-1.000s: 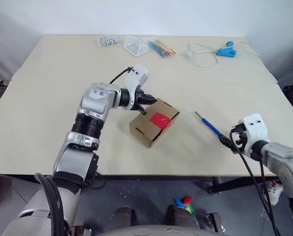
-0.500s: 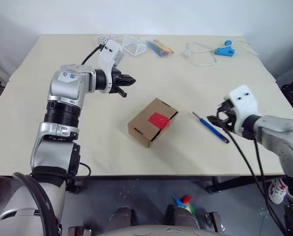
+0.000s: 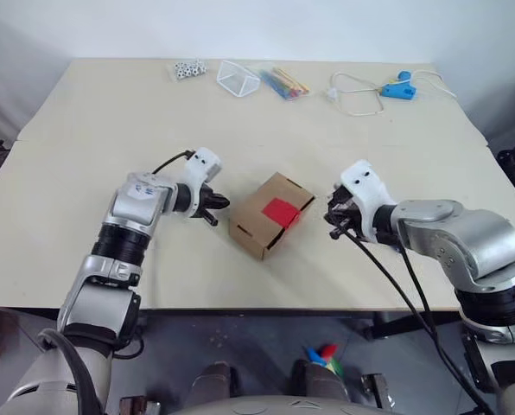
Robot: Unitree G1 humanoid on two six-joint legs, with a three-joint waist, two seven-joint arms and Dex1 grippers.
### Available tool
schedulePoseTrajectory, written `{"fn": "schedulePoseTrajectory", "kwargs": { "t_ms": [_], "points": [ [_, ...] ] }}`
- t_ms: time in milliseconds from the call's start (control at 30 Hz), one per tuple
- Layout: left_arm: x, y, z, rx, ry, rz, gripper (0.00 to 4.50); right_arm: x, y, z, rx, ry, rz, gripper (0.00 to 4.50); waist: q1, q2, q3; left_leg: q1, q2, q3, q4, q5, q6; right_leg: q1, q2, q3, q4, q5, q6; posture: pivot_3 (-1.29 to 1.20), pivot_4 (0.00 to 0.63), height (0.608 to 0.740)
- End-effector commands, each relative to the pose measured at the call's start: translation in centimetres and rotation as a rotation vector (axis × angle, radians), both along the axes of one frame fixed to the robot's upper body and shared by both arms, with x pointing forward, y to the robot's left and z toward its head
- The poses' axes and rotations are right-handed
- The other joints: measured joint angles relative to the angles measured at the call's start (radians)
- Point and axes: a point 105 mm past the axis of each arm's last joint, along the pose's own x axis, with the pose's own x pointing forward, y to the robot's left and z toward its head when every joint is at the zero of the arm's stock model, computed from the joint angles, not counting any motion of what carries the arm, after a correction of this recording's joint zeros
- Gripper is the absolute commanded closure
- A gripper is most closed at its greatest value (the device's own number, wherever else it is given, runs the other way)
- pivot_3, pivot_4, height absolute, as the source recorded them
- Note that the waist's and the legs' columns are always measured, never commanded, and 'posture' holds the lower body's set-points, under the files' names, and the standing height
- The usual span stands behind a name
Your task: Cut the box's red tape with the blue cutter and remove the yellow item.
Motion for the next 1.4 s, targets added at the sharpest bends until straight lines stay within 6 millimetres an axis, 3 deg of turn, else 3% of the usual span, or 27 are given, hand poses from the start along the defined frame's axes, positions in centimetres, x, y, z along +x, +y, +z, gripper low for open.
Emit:
{"fn": "schedulePoseTrajectory", "kwargs": {
  "t_ms": [33,267,567,767,1133,1400],
  "points": [
    [-1.0,-1.3,0.6,-0.022,0.0,-0.058,4.5,0.5,1.7,1.0,0.014,-0.032,0.086,4.47,-0.001,0.0,0.0,0.0,0.0,0.0,0.0,0.0,0.0,0.0,0.0,0.0,0.0,0.0,0.0,0.0,0.15,0.74],
    [-2.8,-2.8,0.5,-0.028,0.035,-0.135,4.5,2.0,4.2,1.5,0.021,-0.047,0.179,4.47,-0.009,0.0,0.0,0.0,0.0,0.0,0.0,0.0,0.0,-0.001,0.0,0.001,0.003,0.0,0.0,0.0,0.15,0.74],
    [-4.7,-4.3,0.8,-0.036,0.061,-0.217,4.5,3.6,5.3,1.7,-0.008,-0.067,0.24,4.47,-0.02,0.0,0.0,0.0,0.0,0.0,0.0,0.0,-0.001,-0.004,0.0,0.002,0.007,0.0,0.0,0.0,0.15,0.74],
    [-4.4,-4.0,0.9,-0.046,0.062,-0.198,4.5,2.8,5.0,1.0,-0.036,-0.044,0.269,4.47,-0.019,0.0,0.0,0.0,0.0,0.001,0.0,0.0,-0.002,-0.005,0.0,0.002,0.008,0.0,0.0,0.0,0.15,0.74],
    [-3.2,-1.2,2.5,-0.114,0.056,-0.113,4.5,2.9,0.8,0.5,-0.084,-0.093,0.148,4.47,-0.019,0.0,0.0,-0.001,0.0,0.001,0.0,0.0,-0.002,-0.006,0.0,0.003,0.008,0.0,0.0,0.0,0.15,0.74],
    [-3.4,-1.4,2.9,-0.102,0.052,-0.14,4.5,1.3,2.6,1.3,-0.017,-0.095,0.205,4.47,-0.019,0.0,0.0,-0.001,0.001,0.001,0.0,0.0,-0.002,-0.006,0.0,0.003,0.008,0.0,0.0,0.0,0.15,0.74]
  ]
}}
